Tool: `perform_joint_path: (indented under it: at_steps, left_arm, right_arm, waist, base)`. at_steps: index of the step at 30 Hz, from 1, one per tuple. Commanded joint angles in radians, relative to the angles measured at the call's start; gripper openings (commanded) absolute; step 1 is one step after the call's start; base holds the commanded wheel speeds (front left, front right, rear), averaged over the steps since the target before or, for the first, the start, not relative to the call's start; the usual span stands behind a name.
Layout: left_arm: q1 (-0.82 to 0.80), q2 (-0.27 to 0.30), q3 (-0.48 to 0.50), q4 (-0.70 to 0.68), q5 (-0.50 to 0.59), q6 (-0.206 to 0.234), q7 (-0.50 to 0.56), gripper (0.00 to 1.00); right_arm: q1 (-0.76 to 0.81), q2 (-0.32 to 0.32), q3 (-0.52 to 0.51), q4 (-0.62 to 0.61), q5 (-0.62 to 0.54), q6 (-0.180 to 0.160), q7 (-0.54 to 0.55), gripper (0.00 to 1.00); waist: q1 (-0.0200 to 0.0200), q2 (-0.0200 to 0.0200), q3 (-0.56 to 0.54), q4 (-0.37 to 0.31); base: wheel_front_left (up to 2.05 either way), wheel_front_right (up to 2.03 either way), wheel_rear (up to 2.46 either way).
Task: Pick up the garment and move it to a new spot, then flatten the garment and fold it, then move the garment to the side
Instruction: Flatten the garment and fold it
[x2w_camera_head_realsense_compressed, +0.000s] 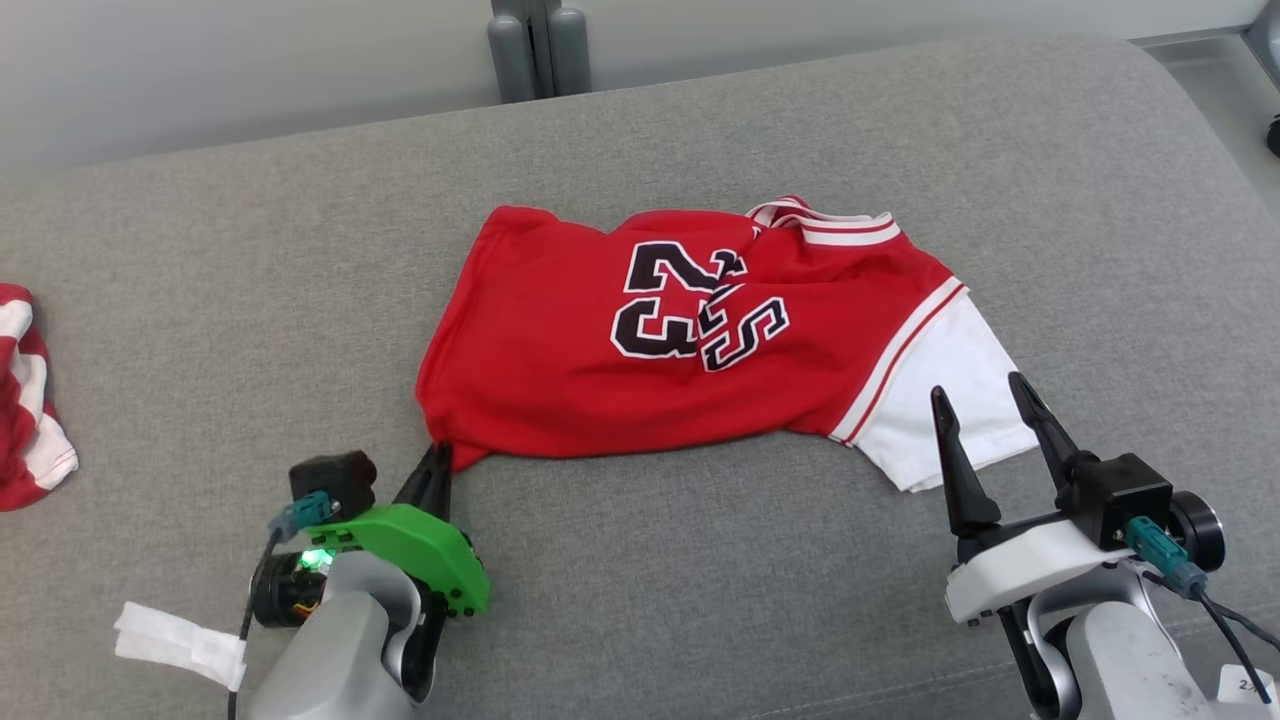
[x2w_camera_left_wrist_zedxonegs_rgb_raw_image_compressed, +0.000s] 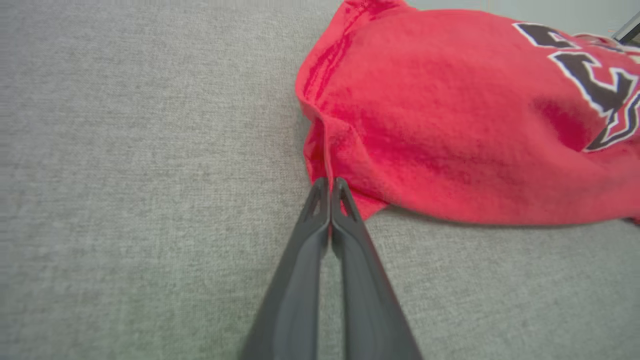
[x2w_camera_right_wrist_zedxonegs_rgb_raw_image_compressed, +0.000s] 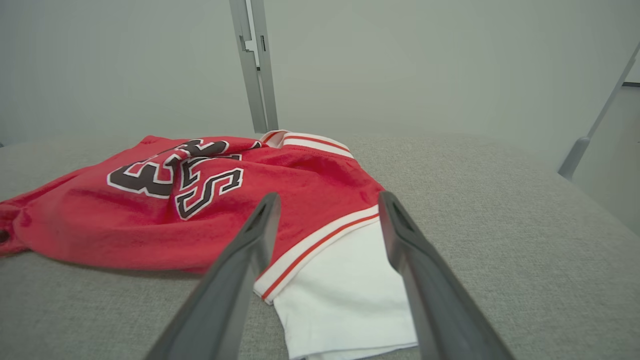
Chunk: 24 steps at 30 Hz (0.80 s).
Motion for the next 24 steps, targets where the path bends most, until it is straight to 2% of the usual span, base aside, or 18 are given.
perform_joint_path:
  at_steps: [1,6,8,16,20,24]
  left_arm:
    - [-0.008,0.005,0.01,-0.019,-0.043,-0.004,-0.005,0.0]
    - [0.05,0.013,-0.055,-0.188,-0.184,-0.005,-0.008,0.0]
    - [0.066,0.057,-0.064,-0.263,-0.216,-0.004,-0.01,0.0]
    - [0.167,0.151,-0.061,-0.506,-0.272,-0.004,-0.002,0.0]
    - [0.229,0.163,-0.066,-0.604,-0.314,0.01,0.062,0.0]
    - [0.284,0.179,-0.069,-0.685,-0.352,0.047,0.153,0.0]
  right_arm:
    - [0.001,-0.002,-0.005,-0.003,0.006,-0.001,0.0,1.0]
    - [0.014,-0.007,-0.009,-0.005,0.016,-0.001,0.005,1.0]
    - [0.02,-0.011,-0.011,-0.007,0.019,-0.001,0.009,1.0]
    - [0.044,-0.021,-0.018,-0.019,0.023,-0.001,0.027,1.0]
    - [0.039,-0.021,-0.013,-0.024,0.024,-0.001,0.031,1.0]
    - [0.037,-0.025,-0.01,-0.032,0.025,-0.001,0.032,1.0]
  waist:
    - [0.0,0.0,-0.002,0.011]
    - [0.0,0.0,-0.009,0.049]
    - [0.0,0.0,-0.012,0.073]
    - [0.0,0.0,-0.025,0.151]
    - [0.0,0.0,-0.031,0.161]
    - [0.0,0.0,-0.029,0.152]
  base:
    - [0.0,0.0,0.0]
    - [0.0,0.0,0.0]
    - [0.0,0.0,0.0]
    - [0.0,0.0,0.0]
    - [0.0,0.0,0.0]
    - [0.0,0.0,0.0]
